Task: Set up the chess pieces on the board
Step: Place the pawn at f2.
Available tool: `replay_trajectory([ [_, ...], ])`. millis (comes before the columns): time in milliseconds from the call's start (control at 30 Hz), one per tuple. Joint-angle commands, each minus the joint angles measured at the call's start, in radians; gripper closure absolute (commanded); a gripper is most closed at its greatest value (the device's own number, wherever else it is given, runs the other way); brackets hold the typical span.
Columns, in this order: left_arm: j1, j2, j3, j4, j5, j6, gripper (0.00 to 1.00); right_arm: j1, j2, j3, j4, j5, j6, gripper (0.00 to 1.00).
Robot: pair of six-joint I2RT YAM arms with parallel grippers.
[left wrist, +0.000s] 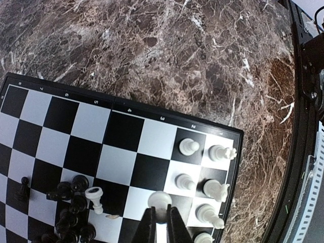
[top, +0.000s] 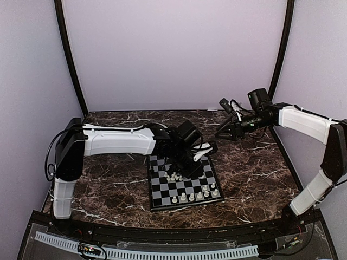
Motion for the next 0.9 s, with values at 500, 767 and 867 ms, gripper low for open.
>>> replay_trajectory([
  [500,-0.025,0.070,0.074,-0.163,0.045,0.053,0.97,-0.005,0.011,-0.007,0.035,0.059,0.001,0.47],
  [767,-0.033,0.089,0.090,-0.193,0.043,0.064,0.97,-0.005,0.013,-0.007,0.034,0.058,0.002,0.47],
  [867,-0.034,0.093,0.092,-0.197,0.049,0.066,0.97,-0.005,0.014,-0.006,0.034,0.057,0.003,0.47],
])
